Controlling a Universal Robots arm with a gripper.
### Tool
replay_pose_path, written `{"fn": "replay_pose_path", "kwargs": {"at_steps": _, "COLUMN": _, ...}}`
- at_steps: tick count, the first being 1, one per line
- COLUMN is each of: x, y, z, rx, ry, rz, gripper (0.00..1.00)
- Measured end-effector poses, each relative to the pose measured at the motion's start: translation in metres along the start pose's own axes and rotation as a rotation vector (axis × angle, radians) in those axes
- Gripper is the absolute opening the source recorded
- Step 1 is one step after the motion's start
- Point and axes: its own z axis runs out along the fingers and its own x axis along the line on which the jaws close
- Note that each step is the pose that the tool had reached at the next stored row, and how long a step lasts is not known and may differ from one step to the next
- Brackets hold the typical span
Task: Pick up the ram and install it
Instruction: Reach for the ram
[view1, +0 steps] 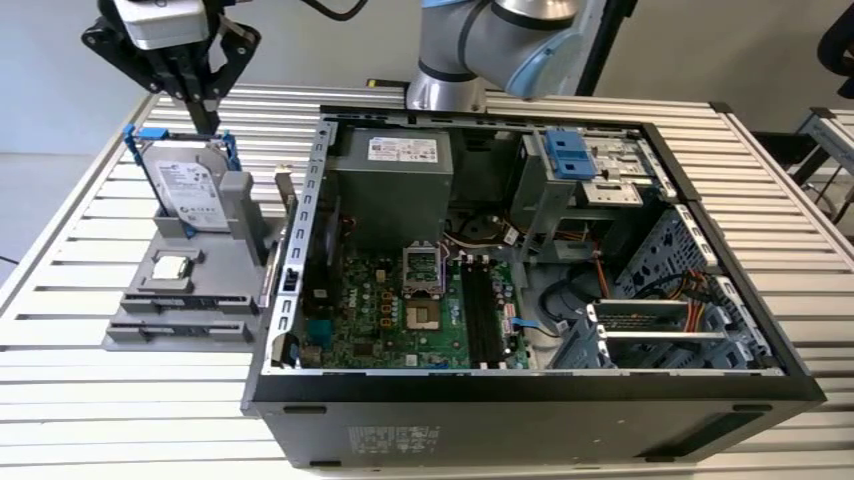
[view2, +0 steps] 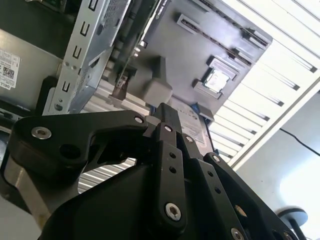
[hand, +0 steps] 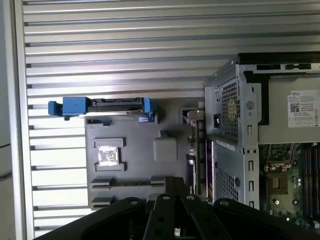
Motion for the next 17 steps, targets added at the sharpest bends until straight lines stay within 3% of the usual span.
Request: {"fn": "replay_pose_path", "kwargs": {"at_steps": 17, "x": 0.0336, "y": -0.0020, "z": -0.0006, "rx": 0.0001, "ry": 0.0015, "rz": 0.000, "gripper": 0.00}}
